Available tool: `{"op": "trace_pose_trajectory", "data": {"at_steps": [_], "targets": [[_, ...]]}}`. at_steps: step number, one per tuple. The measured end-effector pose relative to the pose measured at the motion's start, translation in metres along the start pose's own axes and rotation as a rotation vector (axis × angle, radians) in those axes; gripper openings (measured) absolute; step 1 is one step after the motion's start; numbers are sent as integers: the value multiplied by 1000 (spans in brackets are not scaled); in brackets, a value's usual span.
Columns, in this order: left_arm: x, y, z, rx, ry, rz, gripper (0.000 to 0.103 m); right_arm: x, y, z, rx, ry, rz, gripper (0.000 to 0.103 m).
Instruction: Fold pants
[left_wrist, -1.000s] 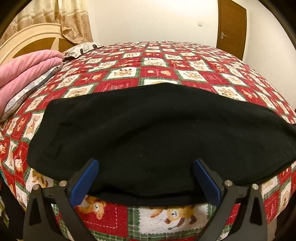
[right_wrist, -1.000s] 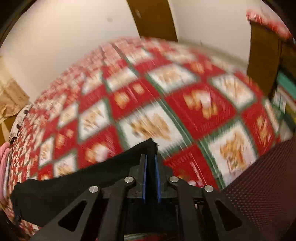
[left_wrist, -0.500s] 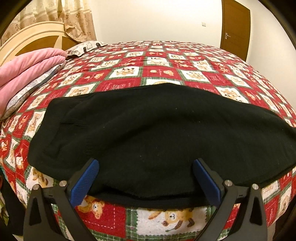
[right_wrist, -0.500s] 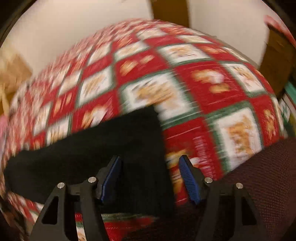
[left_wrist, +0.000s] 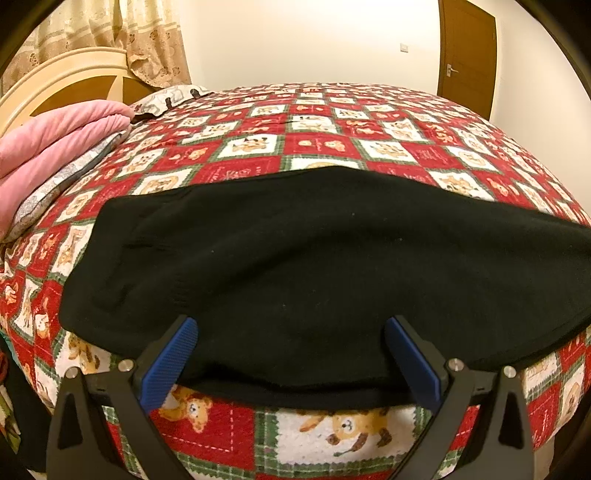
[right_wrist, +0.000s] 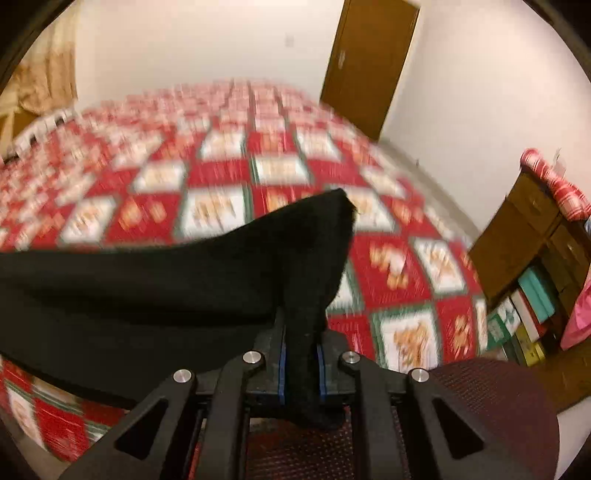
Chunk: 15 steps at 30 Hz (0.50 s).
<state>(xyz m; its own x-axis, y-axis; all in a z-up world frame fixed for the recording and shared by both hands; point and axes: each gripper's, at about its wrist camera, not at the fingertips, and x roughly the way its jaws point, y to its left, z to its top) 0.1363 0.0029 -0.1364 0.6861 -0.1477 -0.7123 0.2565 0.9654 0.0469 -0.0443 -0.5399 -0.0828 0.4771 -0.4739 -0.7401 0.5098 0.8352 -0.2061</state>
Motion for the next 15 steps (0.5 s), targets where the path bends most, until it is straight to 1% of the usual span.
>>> {"op": "trace_pose_trajectory", "data": {"at_steps": [2, 3, 4, 5, 6, 7, 8, 9, 10, 11, 12, 13, 14, 15], "targets": [[0, 0, 0, 4, -2, 2, 103, 34, 1, -10, -15, 101, -17, 16], [-1, 0, 0, 11, -2, 2, 103, 42, 0, -15, -10, 131, -23, 19], [-1, 0, 0, 16, -1, 2, 103, 46, -7, -17, 27, 126, -18, 30], [-2, 0, 0, 25, 1, 3, 103, 40, -13, -20, 60, 117, -26, 51], [-3, 0, 1, 37, 3, 5, 103, 36, -22, -19, 113, 113, -41, 61], [-4, 1, 1, 42, 4, 9, 103, 27, -32, -18, 167, 91, -66, 64], [-6, 0, 3, 46, 3, 18, 103, 16, -38, -19, 203, 58, -110, 64], [-9, -1, 5, 51, -4, 30, 103, 1, -42, -19, 227, 15, -176, 64], [-13, -3, 7, 57, -16, 32, 103, -24, -39, -20, 230, -63, -221, 64], [-22, -10, 10, 83, -56, 22, 103, -39, -31, -21, 218, -107, -194, 64], [-29, -18, 12, 116, -92, 10, 103, -54, -20, -23, 197, -147, -112, 64], [-33, -25, 15, 142, -117, 2, 103, -66, 0, -25, 162, -161, 16, 63], [-39, -41, 19, 188, -150, -22, 103, -72, 18, -26, 130, -161, 103, 53], [-42, -51, 21, 216, -164, -43, 103, -77, 48, -28, 82, -149, 201, 45]]}}
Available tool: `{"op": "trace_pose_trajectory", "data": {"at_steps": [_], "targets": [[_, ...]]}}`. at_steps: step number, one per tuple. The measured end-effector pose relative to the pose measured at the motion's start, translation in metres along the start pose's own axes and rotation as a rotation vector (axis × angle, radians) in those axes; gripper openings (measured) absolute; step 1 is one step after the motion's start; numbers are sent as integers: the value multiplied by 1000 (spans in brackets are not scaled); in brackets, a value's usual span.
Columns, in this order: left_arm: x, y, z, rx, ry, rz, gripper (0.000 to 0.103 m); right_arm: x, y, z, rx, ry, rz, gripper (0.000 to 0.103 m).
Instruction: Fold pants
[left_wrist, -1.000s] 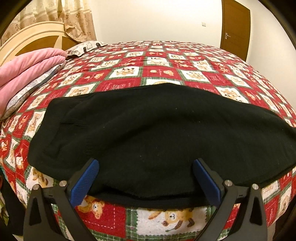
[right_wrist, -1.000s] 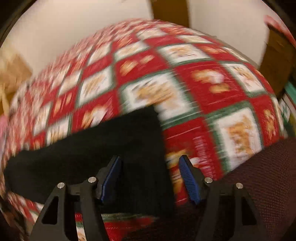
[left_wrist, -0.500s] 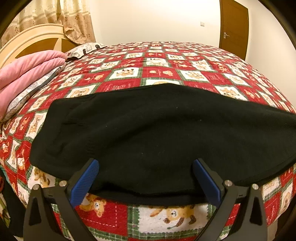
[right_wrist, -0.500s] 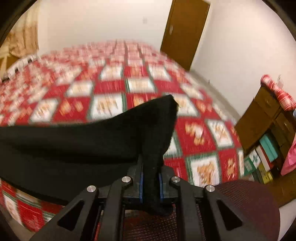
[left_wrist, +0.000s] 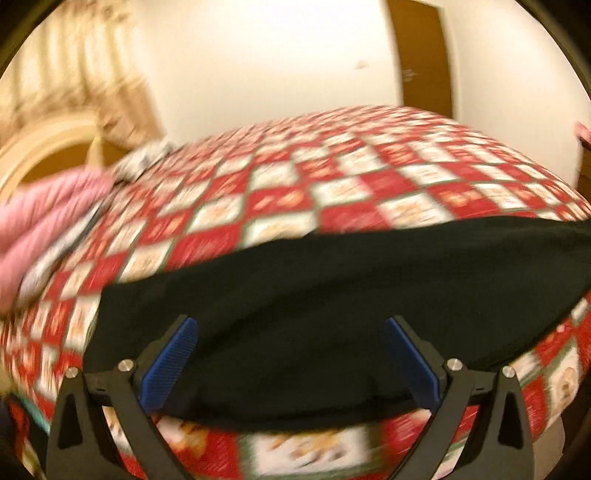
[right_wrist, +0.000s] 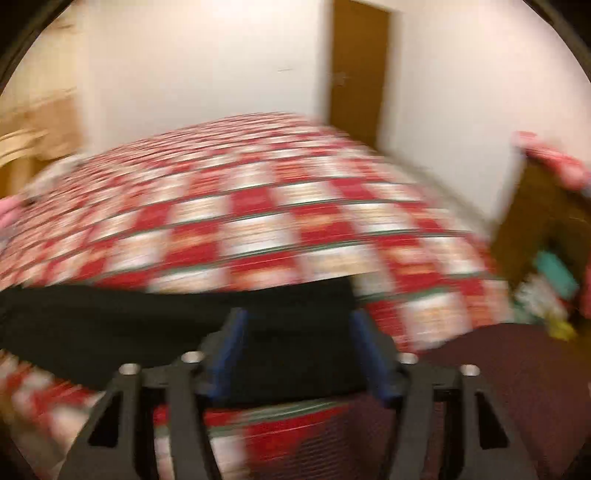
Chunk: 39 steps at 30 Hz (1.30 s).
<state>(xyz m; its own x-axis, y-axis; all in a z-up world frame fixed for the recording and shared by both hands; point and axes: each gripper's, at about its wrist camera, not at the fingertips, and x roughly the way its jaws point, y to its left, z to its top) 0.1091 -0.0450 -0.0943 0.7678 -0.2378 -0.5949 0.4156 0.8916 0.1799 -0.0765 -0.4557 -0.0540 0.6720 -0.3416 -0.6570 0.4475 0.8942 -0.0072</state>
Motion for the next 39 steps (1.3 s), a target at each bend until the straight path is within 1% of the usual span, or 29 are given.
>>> {"op": "trace_pose_trajectory", "data": {"at_steps": [1, 2, 3, 4, 6, 7, 8, 9, 11, 12, 13, 14, 15, 16, 17, 19, 21, 22, 25, 26, 28, 29, 30, 31, 32, 33, 36, 37, 39], "targets": [[1, -15, 7, 33, -13, -33, 103, 5, 21, -3, -23, 28, 65, 31], [2, -24, 12, 48, -16, -52, 103, 15, 49, -7, -46, 73, 146, 26], [6, -40, 18, 60, -13, -81, 103, 22, 68, -11, -61, 96, 188, 26], [10, -50, 23, 62, -4, -109, 103, 33, 96, -15, -88, 117, 226, 26], [18, -72, 26, 71, 16, -178, 103, 46, 129, -25, -123, 140, 249, 26], [21, -79, 24, 82, 29, -184, 103, 52, 140, -32, -123, 170, 279, 26], [25, -87, 19, 103, 47, -182, 103, 58, 147, -40, -119, 206, 308, 26], [27, -93, 11, 135, 66, -180, 103, 67, 156, -54, -120, 282, 340, 26], [30, -98, -8, 172, 100, -185, 103, 59, 161, -67, -156, 250, 318, 27], [26, -90, -17, 128, 78, -222, 103, 55, 161, -71, -179, 280, 321, 27], [24, -85, -20, 104, 87, -246, 103, 54, 159, -73, -172, 317, 335, 27], [25, -80, -22, 85, 101, -272, 103, 55, 154, -76, -150, 373, 360, 27], [22, -76, -23, 91, 95, -277, 103, 54, 148, -78, -122, 406, 377, 27], [21, -77, -22, 101, 100, -273, 103, 50, 143, -77, -111, 402, 385, 26], [20, -77, -21, 107, 106, -270, 103, 45, 140, -72, -103, 377, 383, 26], [16, -78, -13, 92, 100, -279, 103, 32, 135, -54, -76, 273, 390, 26], [14, -82, -7, 75, 82, -307, 103, 26, 132, -32, -35, 176, 403, 26], [15, -84, -5, 70, 76, -313, 103, 28, 134, -19, -3, 133, 409, 26], [21, -93, 3, 59, 70, -299, 103, 52, 148, 5, 46, 75, 387, 26], [25, -97, 2, 59, 82, -292, 103, 65, 160, 9, 47, 78, 381, 26], [35, -103, -6, 72, 139, -271, 103, 98, 179, 10, 54, 148, 362, 26], [30, -102, -9, 75, 102, -268, 103, 116, 187, 4, 57, 209, 342, 27], [27, -101, -12, 88, 101, -273, 103, 125, 190, -1, 60, 211, 319, 27], [25, -99, -14, 97, 101, -284, 103, 120, 191, -3, 70, 155, 317, 34], [22, -96, -17, 101, 93, -298, 103, 121, 193, -4, 71, 155, 331, 43], [19, -91, -19, 99, 92, -304, 103, 118, 195, -5, 66, 144, 335, 45], [11, -72, -29, 79, 89, -307, 103, 107, 198, -4, 60, 134, 303, 46], [9, -65, -32, 79, 88, -295, 103, 96, 197, -5, 82, 111, 309, 46], [1, -43, -41, 82, 75, -228, 103, 76, 200, -8, 87, 45, 350, 46]]}}
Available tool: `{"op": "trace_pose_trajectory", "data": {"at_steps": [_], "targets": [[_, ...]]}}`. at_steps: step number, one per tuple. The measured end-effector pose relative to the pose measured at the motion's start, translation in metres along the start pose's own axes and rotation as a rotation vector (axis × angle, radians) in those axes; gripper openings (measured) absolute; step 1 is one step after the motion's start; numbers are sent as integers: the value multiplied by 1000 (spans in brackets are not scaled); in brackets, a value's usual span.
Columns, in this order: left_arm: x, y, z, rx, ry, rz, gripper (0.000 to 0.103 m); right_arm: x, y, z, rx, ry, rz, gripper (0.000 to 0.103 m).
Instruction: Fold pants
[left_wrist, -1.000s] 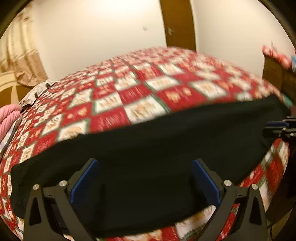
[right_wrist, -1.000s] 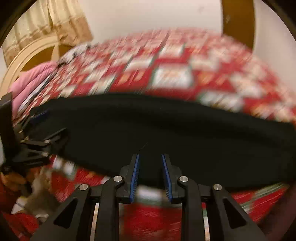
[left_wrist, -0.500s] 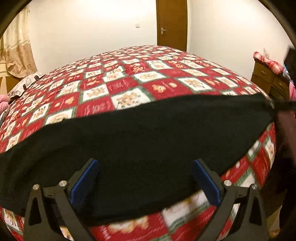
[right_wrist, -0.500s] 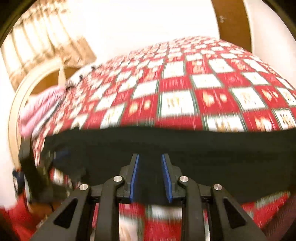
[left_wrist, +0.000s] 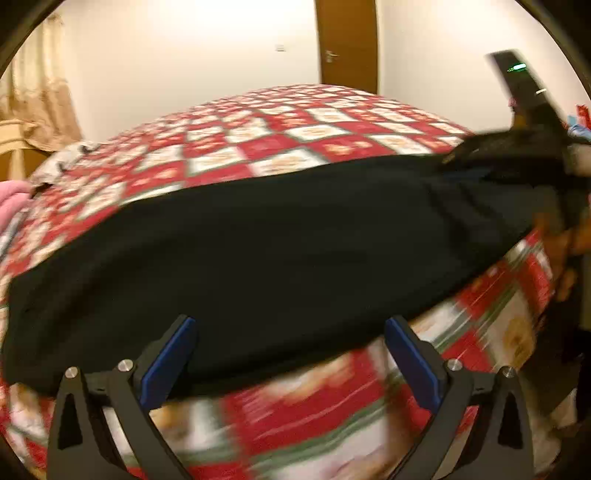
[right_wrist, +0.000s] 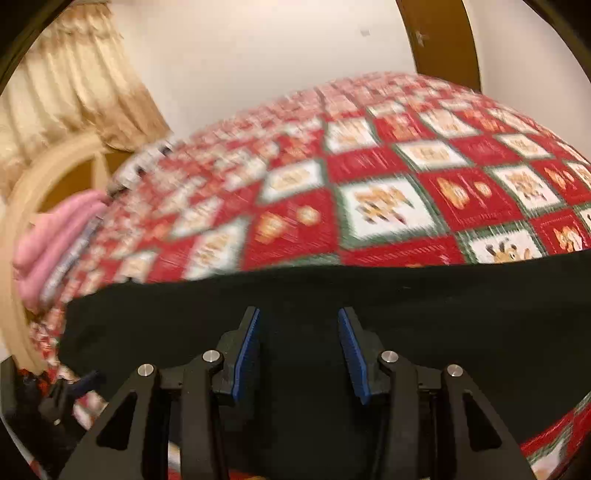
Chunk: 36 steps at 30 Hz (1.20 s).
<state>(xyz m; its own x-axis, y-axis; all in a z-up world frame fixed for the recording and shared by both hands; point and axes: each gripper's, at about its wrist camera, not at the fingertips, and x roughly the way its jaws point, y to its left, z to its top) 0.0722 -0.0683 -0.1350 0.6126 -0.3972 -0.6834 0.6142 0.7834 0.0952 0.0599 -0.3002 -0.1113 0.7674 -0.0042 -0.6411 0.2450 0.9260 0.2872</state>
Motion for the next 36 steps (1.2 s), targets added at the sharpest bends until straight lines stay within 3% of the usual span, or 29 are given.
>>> {"op": "trace_pose_trajectory", "data": {"at_steps": [4, 7, 10, 13, 14, 16, 19, 22, 25, 28, 32, 35, 36], "targets": [[-20, 55, -22, -110, -1, 120, 103, -13, 41, -20, -65, -48, 33, 46], [-33, 104, -37, -252, -22, 179, 103, 4, 68, -40, -54, 28, 145, 46], [-37, 143, -41, -333, -28, 259, 103, 27, 95, -59, -107, 109, 148, 47], [-27, 174, -48, -378, 24, 357, 103, 30, 116, -66, -184, 84, 107, 69], [-21, 186, -51, -408, 66, 390, 103, 31, 122, -67, -214, 89, 88, 70], [-23, 209, -58, -533, 66, 314, 103, 28, 126, -70, -243, 92, 73, 70], [-45, 229, -71, -706, -25, 241, 103, 15, 123, -76, -230, 61, 101, 70], [-63, 230, -80, -750, -95, 266, 102, 10, 125, -83, -237, 44, 96, 70], [-68, 227, -81, -755, -136, 200, 85, 5, 129, -85, -246, 34, 107, 70], [-57, 233, -72, -755, -125, 168, 82, -1, 137, -85, -282, 13, 113, 70], [-41, 244, -76, -848, -102, 95, 81, -6, 141, -85, -310, -5, 99, 70], [-36, 246, -81, -905, -104, 85, 58, -5, 139, -84, -301, 0, 94, 70], [-38, 245, -80, -896, -115, 77, 45, -4, 138, -84, -298, 0, 93, 70]]}}
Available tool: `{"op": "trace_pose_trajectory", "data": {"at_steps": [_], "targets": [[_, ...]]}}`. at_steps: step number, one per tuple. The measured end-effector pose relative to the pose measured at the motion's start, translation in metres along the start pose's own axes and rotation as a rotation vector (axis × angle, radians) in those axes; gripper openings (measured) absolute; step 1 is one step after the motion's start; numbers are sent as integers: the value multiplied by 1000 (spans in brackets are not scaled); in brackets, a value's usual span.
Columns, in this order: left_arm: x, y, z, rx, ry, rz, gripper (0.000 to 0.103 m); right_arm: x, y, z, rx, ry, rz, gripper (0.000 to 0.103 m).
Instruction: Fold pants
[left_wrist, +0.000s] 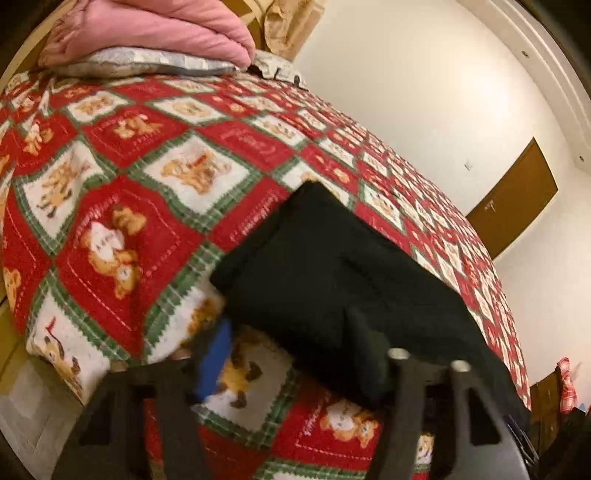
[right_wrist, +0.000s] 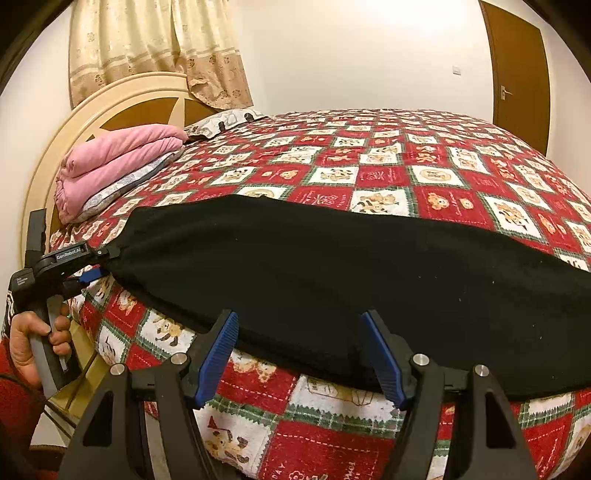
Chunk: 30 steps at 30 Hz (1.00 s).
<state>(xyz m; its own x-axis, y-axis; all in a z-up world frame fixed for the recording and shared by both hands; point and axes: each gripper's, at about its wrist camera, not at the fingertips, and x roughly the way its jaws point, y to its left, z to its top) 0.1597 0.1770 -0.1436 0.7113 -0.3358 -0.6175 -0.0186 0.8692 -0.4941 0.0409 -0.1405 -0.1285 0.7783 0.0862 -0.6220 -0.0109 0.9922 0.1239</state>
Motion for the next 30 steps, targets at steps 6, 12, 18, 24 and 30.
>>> {"op": "trace_pose_trajectory", "data": {"at_steps": [6, 12, 18, 24, 30], "targets": [[-10, -18, -2, 85, -7, 9, 29, 3, 1, -1, 2, 10, 8, 70], [-11, -7, 1, 23, 4, 25, 40, 4, -3, -1, 17, 18, 4, 70], [-18, -3, 3, 16, -11, 35, 41, 8, -5, -3, 24, 33, 4, 70], [-24, 5, 0, 4, -25, 70, 52, 10, -5, -4, 30, 43, 4, 70], [-19, 5, 1, -1, -29, 50, 53, 15, -7, -7, 46, 63, 8, 70]]}}
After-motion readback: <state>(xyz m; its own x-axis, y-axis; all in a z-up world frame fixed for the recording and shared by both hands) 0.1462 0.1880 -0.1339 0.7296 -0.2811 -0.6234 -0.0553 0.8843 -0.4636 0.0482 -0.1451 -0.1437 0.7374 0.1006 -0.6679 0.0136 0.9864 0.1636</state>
